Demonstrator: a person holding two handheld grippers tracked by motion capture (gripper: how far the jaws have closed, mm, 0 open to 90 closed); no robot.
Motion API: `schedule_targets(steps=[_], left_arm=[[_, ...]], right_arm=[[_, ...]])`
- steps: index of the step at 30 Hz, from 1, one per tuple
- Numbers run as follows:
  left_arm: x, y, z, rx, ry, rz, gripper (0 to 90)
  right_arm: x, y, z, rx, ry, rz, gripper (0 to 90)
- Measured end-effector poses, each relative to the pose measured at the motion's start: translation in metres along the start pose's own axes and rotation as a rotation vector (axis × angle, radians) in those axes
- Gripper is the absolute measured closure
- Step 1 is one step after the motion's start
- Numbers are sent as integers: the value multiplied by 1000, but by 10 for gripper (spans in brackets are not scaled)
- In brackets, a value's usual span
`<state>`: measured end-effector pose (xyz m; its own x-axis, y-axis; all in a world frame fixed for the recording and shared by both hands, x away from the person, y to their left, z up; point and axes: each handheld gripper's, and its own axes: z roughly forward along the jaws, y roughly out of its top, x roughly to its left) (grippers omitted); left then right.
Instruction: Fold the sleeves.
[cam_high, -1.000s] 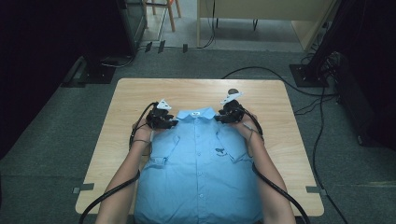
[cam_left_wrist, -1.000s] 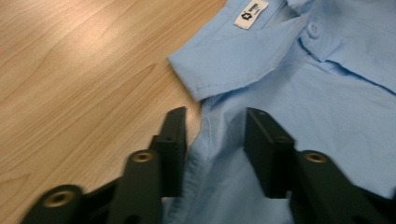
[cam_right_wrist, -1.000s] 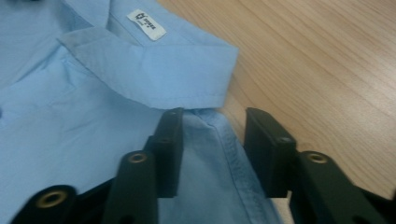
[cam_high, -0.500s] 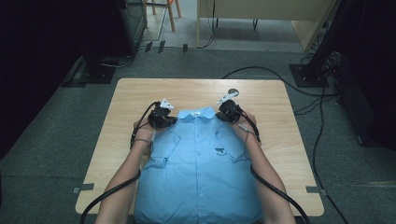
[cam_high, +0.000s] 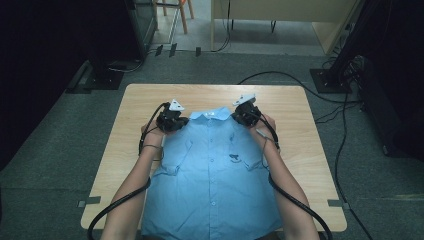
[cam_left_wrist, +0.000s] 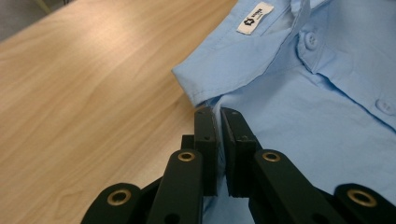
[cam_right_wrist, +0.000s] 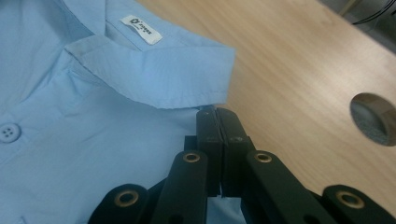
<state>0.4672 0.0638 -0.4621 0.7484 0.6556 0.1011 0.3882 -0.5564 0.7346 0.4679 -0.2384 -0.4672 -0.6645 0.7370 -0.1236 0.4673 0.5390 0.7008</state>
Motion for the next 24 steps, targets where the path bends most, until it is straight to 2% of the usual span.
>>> schedule_targets(steps=[1, 2, 8, 9, 18, 19, 21, 22, 23, 24], left_arm=[[0, 0, 0, 0, 0, 0, 853], [0, 0, 0, 0, 0, 0, 853], [2, 11, -11, -39, 22, 14, 851], [2, 11, -11, -39, 22, 14, 851], [4, 27, -31, -95, 44, 36, 844], [4, 27, -31, -95, 44, 36, 844], [4, 32, -37, -107, 50, 38, 842], [4, 41, -46, -118, 66, 51, 842], [4, 41, -46, -118, 66, 51, 842], [4, 41, -46, -118, 66, 51, 842]], right_arm=[[0, 0, 0, 0, 0, 0, 895], [0, 6, -8, -19, -17, -7, 895], [0, 14, -16, -37, -32, -14, 895], [0, 19, -23, -51, -49, -23, 895], [1, 30, -39, -78, -69, -46, 895], [2, 36, -48, -93, -82, -63, 895], [2, 36, -48, -93, -82, -63, 895], [2, 41, -54, -94, -88, -69, 895], [2, 41, -54, -94, -88, -69, 895], [3, 52, -65, -101, -103, -86, 895]])
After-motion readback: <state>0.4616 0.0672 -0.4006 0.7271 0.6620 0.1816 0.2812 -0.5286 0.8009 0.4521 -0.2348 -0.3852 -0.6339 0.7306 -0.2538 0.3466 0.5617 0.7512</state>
